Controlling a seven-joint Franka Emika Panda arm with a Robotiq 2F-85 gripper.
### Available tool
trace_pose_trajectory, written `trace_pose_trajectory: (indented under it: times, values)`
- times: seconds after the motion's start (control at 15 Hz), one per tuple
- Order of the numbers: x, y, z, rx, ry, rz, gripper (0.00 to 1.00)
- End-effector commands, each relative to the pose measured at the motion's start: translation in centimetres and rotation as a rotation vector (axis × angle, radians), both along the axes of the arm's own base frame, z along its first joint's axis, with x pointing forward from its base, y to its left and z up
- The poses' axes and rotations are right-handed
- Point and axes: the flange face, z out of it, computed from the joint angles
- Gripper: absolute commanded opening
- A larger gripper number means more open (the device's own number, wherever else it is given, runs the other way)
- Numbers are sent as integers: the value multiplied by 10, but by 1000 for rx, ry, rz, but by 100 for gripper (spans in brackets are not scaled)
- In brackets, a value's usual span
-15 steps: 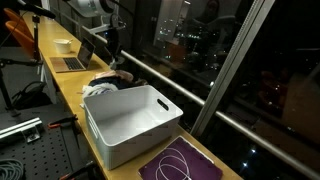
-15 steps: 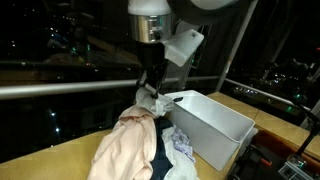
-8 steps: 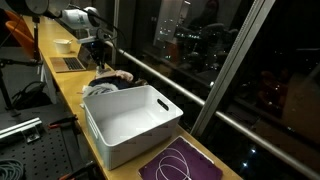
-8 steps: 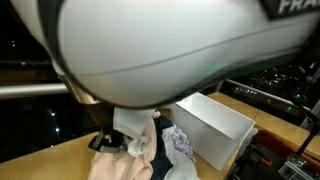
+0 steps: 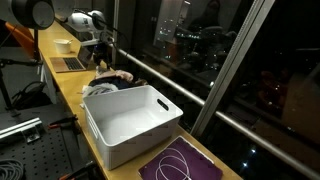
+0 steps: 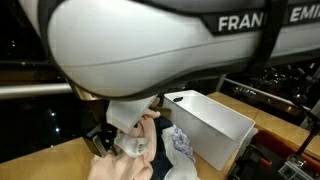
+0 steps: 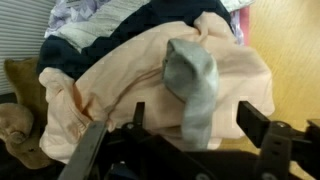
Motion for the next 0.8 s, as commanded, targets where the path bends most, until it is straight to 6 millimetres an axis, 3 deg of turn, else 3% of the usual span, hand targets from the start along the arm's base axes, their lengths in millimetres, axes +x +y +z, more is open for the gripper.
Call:
trace_pose_trajectory:
  times: [0.0, 0.47, 0.73]
  values:
    - [3, 0, 13, 43, 14, -38, 100]
    - [18, -49, -14, 83, 49, -168, 100]
    - [16, -79, -36, 127, 35, -233, 100]
